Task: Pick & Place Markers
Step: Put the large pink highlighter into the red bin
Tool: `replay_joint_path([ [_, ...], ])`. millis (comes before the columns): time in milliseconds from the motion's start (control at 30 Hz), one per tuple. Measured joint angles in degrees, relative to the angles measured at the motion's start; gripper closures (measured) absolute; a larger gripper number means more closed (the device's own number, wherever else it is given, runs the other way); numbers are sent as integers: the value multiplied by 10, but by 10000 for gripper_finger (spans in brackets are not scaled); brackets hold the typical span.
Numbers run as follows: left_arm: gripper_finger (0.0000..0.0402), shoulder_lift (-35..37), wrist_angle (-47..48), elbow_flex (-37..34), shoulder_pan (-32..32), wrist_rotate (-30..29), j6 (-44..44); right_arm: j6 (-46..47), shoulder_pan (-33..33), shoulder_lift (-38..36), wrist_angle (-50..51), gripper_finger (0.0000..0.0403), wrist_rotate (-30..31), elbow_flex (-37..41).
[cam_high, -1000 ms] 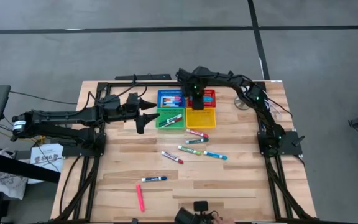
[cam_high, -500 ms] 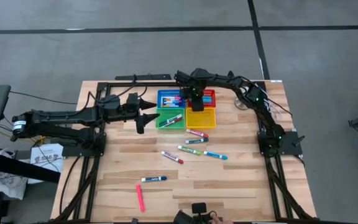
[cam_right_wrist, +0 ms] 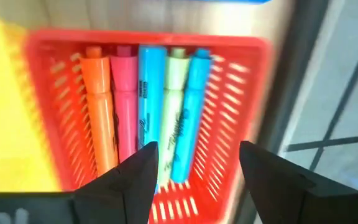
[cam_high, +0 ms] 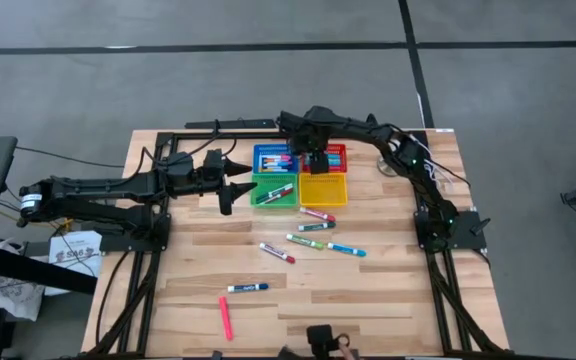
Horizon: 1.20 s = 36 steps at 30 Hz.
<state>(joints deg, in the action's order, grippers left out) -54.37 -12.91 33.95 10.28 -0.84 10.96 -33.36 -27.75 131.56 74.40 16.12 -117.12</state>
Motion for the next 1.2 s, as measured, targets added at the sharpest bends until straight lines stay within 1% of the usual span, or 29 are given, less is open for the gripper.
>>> replay_joint_path([
  [133, 141, 0, 0, 0, 0, 0, 0, 38, 12, -36, 32, 188, 4, -25],
  [233, 141, 0, 1, 0, 0, 0, 0, 92, 25, -82, 58, 191, 1, -25],
  [467, 141, 0, 5, 0, 0, 0, 19, 216, 68, -188, 97, 195, -78, -25],
  [533, 141, 0, 7, 0, -1, 0, 20, 238, 87, -217, 101, 194, -88, -25],
  [767, 141, 0, 10, 0, -8, 43, 20, 314, 177, -311, 104, 193, -89, -25],
  [933, 141, 0, 10, 0, -27, 43, 20, 359, 243, -364, 101, 193, -87, -25],
  [1067, 141, 0, 9, 0, -40, 44, 20, 392, 282, -399, 100, 193, -86, -25],
  [1133, 141, 0, 9, 0, -47, 43, 20, 406, 297, -417, 100, 193, -78, -25],
  [1200, 141, 0, 9, 0, -53, 44, 30, 417, 309, -434, 98, 193, -54, -25],
])
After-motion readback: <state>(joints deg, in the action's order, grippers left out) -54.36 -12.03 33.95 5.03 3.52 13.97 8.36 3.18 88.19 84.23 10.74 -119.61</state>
